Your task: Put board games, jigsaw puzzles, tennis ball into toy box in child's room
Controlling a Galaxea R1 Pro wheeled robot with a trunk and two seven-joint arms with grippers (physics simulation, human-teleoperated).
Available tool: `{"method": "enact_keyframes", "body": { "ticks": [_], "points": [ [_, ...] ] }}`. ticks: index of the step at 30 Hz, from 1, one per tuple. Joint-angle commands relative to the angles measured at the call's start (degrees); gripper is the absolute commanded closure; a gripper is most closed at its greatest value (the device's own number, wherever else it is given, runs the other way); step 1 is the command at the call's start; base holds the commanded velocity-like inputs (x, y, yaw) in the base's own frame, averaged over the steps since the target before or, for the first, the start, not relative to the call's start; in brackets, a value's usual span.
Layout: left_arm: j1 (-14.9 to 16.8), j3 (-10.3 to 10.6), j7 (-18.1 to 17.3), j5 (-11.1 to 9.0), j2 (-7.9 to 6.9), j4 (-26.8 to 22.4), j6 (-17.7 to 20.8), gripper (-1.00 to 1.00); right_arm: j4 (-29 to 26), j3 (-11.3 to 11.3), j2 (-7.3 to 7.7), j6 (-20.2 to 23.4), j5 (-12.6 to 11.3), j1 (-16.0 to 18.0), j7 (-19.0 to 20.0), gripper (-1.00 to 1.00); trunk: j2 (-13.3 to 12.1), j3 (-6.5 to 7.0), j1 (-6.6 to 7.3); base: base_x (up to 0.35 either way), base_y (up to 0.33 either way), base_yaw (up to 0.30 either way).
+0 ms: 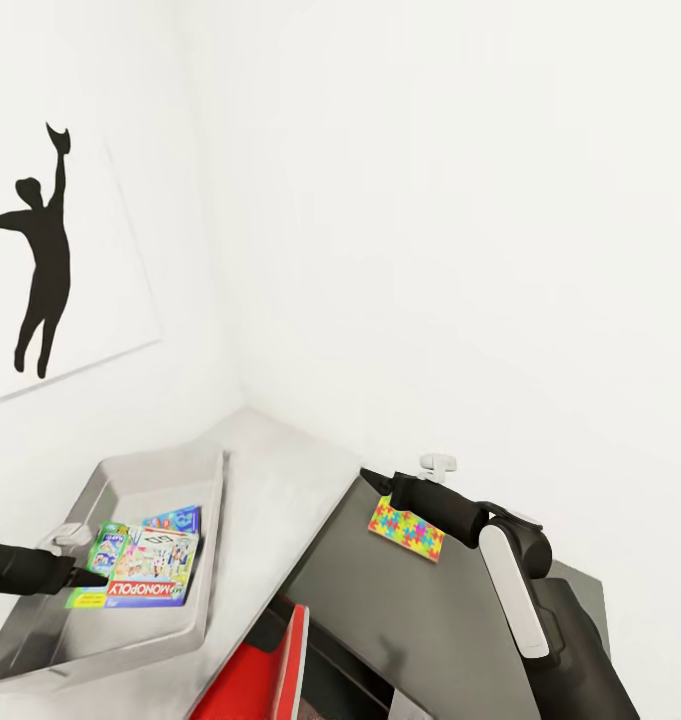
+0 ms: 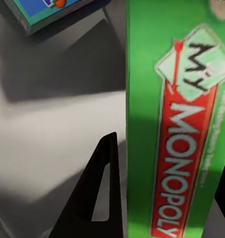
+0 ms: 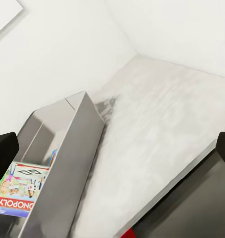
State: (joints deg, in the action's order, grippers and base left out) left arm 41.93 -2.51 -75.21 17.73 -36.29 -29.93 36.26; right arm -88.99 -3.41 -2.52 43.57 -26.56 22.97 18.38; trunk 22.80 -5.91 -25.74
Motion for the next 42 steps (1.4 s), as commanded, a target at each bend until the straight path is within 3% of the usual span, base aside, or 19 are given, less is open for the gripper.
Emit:
{"method": "enact_keyframes", "body": {
  "ticks": [1, 10, 19, 42],
  "points": [
    [0.0, -0.2, -0.4, 0.7, 0.06, 0.0, 0.5, 1.0, 0.0, 0.1, -0.03, 0.3, 0.0, 0.1, 0.2, -1.0, 0.1, -0.24, -0.04, 0.0, 0.0, 0.0],
    [0.0, -0.2, -0.5, 1.0, -0.01, 0.0, 0.5, 1.0, 0.0, 0.1, -0.03, 0.3, 0.0, 0.1, 0.2, -1.0, 0.1, -1.08, -0.04, 0.0, 0.0, 0.0],
    [0.0, -0.3, -0.7, 3.5, -0.01, 0.0, 0.4, 1.0, 0.0, 0.1, -0.03, 0.3, 0.0, 0.1, 0.2, -1.0, 0.1, -1.92, -0.04, 0.0, 0.0, 0.0],
    [0.0, -1.3, -1.3, 3.1, -0.47, 0.0, 0.5, 1.0, 0.0, 0.2, -0.03, 0.1, 0.1, 0.1, 0.1, -1.0, 0.1, -2.25, -0.04, 0.0, 0.0, 0.0]
  ]
}}
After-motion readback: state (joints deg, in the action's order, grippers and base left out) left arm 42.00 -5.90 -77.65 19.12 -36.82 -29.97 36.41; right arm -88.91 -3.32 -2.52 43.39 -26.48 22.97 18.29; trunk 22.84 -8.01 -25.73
